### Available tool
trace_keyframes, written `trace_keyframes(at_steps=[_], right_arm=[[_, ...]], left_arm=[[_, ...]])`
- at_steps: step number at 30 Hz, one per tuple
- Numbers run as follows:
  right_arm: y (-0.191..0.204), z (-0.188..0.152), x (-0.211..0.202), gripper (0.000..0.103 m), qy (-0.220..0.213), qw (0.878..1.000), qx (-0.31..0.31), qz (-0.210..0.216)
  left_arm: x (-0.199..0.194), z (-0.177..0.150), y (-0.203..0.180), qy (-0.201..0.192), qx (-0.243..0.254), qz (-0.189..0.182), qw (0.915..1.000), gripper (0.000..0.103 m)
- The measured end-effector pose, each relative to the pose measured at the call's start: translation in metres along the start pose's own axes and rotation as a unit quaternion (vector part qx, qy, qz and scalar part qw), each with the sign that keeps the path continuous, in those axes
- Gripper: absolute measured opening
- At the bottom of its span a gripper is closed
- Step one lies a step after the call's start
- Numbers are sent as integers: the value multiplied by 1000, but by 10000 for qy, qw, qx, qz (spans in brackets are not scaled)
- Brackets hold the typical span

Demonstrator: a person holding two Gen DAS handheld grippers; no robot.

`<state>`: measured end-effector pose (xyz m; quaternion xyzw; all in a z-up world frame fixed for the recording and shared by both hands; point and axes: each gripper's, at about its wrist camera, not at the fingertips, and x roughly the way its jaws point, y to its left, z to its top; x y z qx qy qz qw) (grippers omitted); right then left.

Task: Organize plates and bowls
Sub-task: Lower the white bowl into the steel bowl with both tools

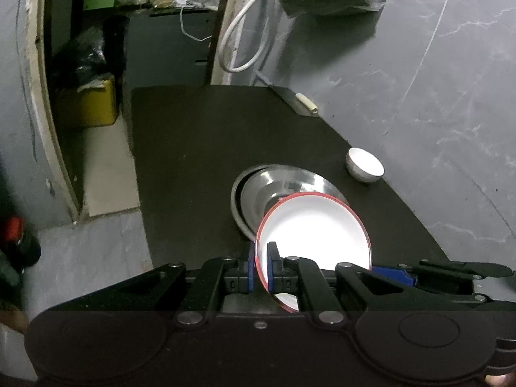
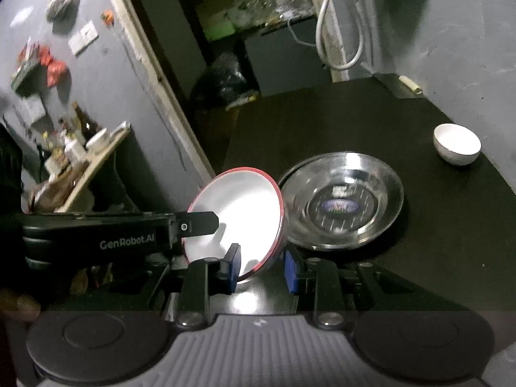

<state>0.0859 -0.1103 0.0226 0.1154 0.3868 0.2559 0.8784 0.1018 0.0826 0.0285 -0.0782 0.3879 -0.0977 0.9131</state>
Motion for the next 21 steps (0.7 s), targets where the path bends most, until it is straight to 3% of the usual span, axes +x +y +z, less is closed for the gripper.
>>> trace_keyframes(at_steps=[12,21], right_arm=[[19,-2,18,32,629,9975,-299,-86],[21,2,39,32,983,9942,-402,-153]], left_arm=[[5,-28,22,251,-505,79,9984,8],[16,-33,25,601,-310,224,9975,11]])
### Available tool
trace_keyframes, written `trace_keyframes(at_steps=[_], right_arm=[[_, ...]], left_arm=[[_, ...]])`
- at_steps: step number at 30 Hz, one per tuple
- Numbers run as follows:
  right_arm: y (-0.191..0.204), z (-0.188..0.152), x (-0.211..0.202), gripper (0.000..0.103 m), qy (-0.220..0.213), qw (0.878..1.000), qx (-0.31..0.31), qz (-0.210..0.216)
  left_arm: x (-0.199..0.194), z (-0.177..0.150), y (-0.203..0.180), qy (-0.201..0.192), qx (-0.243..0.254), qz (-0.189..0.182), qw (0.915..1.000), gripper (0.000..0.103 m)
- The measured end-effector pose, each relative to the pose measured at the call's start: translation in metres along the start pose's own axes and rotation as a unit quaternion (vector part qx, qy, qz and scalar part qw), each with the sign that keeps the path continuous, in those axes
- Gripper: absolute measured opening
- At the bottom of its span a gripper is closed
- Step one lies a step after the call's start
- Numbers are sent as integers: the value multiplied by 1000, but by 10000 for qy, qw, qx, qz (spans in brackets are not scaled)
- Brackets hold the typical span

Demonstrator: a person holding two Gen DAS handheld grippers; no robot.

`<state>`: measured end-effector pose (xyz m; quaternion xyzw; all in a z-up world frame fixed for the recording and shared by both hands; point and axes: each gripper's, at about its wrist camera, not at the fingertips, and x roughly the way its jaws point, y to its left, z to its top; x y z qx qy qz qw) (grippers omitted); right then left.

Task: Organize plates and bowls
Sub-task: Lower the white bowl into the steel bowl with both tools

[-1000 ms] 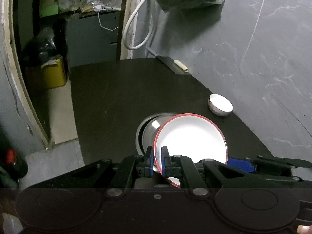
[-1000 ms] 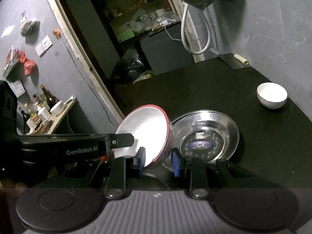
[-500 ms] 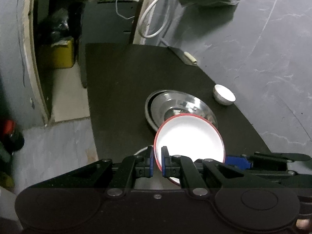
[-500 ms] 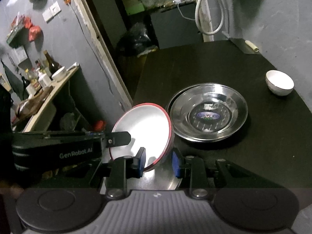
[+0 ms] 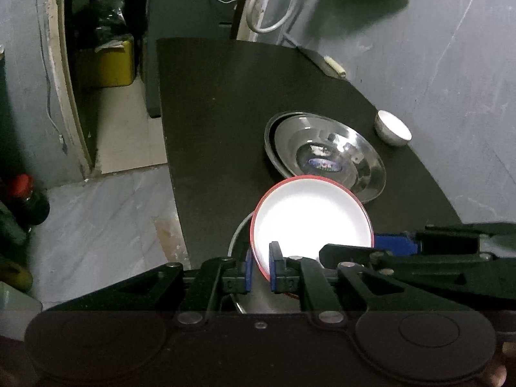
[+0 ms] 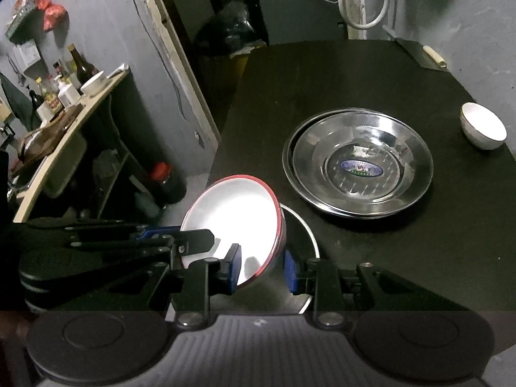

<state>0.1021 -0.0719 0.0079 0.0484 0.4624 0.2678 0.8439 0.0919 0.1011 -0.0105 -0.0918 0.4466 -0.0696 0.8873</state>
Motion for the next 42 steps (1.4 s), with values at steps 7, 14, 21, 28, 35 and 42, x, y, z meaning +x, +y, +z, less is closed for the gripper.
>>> trace_keyframes(at_steps=[7,14,21,28,35,42], right_arm=[[4,4,6,32,201,9996,-171,-30],[2,6,11,32,320,9993,-157,-81],[-1,7,13,32,363,9992,-97,-137],[-4,7,12,32,362,9992,-29,-165],[-5,6,11,32,325,9993,-21,-157],[-6,6,10,32,297,9995,-20,-143]], left_arm=[[6,-2,6,226,-74,-48,9997,12],[11,-1,5,314,25,-48,9995,12],[14,2,2,334,105,-40,9994,12],[14,2,1,333,138,-27,9993,11],[14,3,1,331,142,-37,9993,12],[16,3,-1,330,175,-33,9993,15]])
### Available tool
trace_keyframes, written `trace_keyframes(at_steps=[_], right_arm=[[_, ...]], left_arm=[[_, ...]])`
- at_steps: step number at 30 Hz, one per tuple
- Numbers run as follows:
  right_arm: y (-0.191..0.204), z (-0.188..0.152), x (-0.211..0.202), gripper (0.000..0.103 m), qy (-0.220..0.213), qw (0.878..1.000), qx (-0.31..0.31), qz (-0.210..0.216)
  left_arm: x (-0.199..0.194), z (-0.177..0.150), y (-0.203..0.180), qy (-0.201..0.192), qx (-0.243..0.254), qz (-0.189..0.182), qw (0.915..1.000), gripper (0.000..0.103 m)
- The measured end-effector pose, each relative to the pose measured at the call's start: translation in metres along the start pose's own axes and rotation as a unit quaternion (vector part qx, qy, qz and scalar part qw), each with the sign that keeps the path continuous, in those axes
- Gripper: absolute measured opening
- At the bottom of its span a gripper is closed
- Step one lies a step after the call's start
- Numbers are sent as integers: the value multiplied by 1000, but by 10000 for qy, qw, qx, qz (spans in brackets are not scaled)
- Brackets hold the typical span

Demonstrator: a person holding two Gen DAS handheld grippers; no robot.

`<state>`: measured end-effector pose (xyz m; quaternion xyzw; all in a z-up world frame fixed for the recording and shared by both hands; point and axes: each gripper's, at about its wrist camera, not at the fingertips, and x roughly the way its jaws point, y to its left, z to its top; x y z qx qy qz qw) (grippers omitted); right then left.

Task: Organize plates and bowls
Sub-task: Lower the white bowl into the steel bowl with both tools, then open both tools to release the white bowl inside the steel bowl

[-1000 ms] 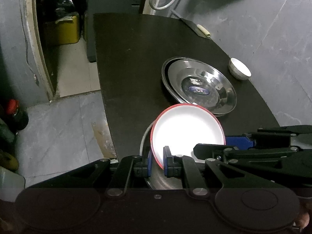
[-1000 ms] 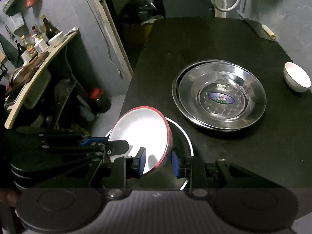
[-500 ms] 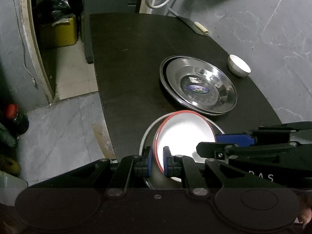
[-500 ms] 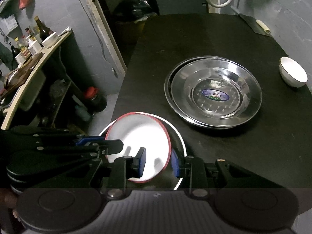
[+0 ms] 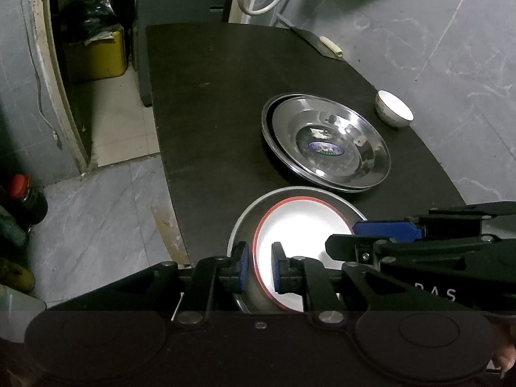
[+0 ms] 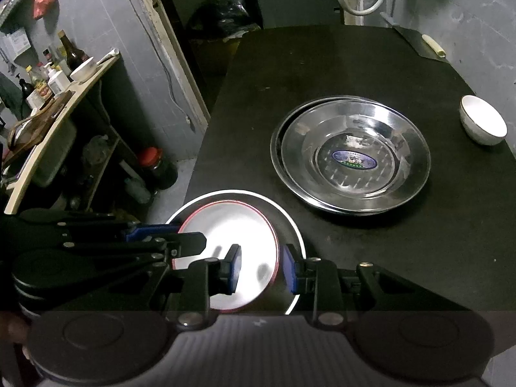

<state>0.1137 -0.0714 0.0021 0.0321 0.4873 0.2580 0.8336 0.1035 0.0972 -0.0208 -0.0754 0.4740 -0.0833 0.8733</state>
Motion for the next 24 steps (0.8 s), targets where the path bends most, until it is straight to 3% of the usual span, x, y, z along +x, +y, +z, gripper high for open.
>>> trace_keyframes(at_steps=[11,19,22,24], right_arm=[[-2,0,-3,32,-57,10000,-24,11],[-2,-2,-29,32,-587,9981,-163,-104],[-11,-3,-33,32,-692,9975,-7,-120],[-18,-3,-37,33,-781,9968,106,-139]], left_arm=[[-6,-1,0,-72,-10,21,10000,15],[-29,5,1,-409,-24,118,9991,16],[-35,8,0,-502,-10,228,9985,23],[-36,11,-3,-559,31,333,9979,36]])
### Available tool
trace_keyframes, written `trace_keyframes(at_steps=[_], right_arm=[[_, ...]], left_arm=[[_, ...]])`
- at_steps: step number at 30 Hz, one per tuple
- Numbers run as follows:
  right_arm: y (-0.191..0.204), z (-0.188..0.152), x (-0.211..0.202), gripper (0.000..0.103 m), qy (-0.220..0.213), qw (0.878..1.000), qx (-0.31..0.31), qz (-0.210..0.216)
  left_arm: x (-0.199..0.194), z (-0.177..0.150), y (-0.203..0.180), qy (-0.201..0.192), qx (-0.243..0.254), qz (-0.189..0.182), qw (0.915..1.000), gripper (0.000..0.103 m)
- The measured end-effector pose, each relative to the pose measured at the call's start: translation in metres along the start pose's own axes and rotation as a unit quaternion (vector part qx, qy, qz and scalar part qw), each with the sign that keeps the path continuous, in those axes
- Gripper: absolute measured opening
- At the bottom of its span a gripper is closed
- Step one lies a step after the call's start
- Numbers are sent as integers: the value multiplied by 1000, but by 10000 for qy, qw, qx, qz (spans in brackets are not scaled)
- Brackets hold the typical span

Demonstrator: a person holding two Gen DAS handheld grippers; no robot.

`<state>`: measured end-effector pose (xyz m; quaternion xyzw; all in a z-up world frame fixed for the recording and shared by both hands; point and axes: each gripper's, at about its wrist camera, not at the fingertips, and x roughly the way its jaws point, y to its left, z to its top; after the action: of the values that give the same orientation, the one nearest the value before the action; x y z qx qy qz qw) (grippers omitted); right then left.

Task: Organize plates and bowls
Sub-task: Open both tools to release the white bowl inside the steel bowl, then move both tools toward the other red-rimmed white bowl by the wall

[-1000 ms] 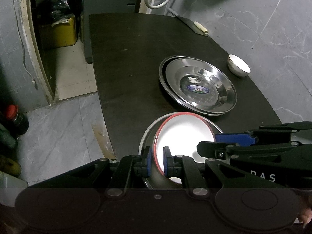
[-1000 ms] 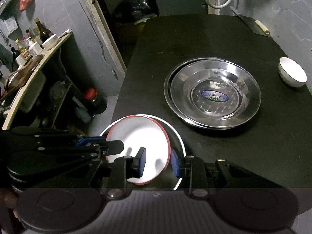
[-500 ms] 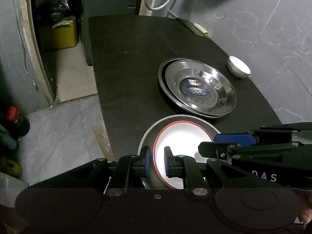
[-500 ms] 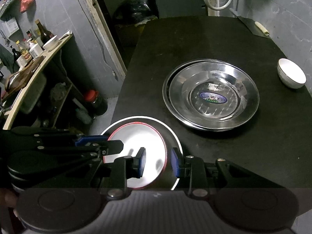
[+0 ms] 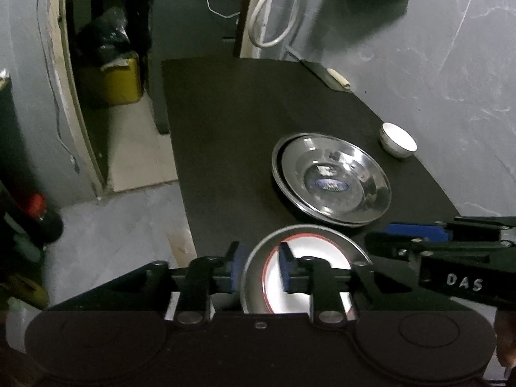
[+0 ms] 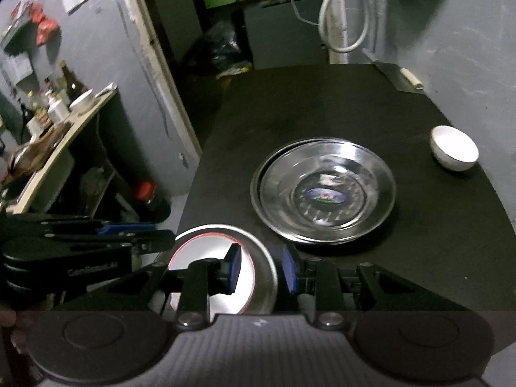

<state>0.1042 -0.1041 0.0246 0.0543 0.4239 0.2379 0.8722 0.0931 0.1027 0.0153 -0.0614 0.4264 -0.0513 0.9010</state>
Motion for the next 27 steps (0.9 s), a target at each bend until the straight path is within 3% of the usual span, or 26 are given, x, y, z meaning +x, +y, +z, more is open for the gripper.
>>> trace_keyframes(at_steps=[1,5,9,12,15,17,20,24,27], right_arm=[[-3,0,-1,34,-41,10000,46,-4],[-18,1,-5,39,-193,9995,237,-10],[-36,3,-6,44,-289,9987,409,-7],[-49,6,-8,50,-385,9978,538,8],[-67,11,-8,61,-490,9964,686,10],[-82,14,-8,74,-552,9952,806,-6],[-107,20,-7,84,-629,9928,1016,-57],[-140,23,-4,96,-733,9892,1262,-151],[-163,25,3,101,-746,9865,1400,-411]], left_arm=[[-1,1,-2,-38,25,63,10000,40],[-3,7,-10,-250,132,285,9992,73],[-3,14,-19,-448,187,347,9982,87],[2,21,-29,-458,266,418,9977,89],[8,28,-38,-477,285,508,9972,100],[13,33,-45,-494,297,574,9967,101],[23,42,-57,-439,299,657,9964,102],[37,56,-73,-398,238,687,9966,102],[48,69,-84,-421,62,480,9979,102]])
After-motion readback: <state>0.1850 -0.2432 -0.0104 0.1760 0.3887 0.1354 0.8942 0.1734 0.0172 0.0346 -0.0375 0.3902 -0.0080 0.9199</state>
